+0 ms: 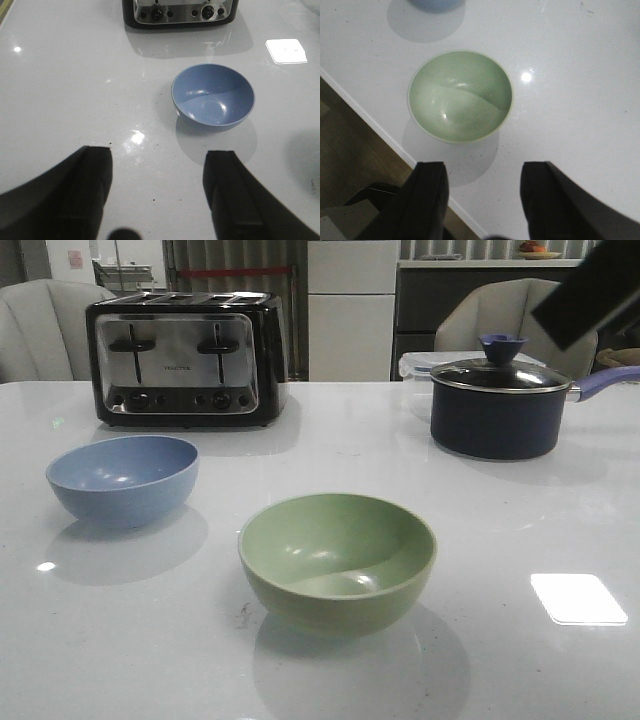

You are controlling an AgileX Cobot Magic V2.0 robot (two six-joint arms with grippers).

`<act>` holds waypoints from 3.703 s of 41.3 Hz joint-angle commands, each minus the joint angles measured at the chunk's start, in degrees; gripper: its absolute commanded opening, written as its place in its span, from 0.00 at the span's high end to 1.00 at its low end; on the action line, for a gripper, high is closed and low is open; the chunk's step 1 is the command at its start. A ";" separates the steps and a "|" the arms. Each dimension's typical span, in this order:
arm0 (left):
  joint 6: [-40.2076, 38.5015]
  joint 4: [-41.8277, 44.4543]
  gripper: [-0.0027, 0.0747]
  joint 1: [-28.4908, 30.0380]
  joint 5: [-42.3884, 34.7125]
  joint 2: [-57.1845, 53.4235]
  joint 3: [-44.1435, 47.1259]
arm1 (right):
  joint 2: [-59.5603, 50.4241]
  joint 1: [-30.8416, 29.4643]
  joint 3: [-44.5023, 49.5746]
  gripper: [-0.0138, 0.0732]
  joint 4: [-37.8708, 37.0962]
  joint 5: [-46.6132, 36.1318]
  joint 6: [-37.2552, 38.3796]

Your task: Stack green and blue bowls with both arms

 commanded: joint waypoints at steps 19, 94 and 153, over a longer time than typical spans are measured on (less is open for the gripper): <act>2.64 -0.48 0.35 -1.24 -5.03 12.87 -6.47 | -8.99 0.04 2.41 0.32 0.46 0.58 -0.58; -4.51 -2.80 0.85 -5.23 0.01 67.96 -42.16 | -8.99 0.04 2.41 0.32 0.46 0.51 -0.58; 1.56 -9.63 0.73 -32.14 1.15 69.85 -42.16 | -8.99 0.04 2.41 0.32 0.46 0.51 -0.58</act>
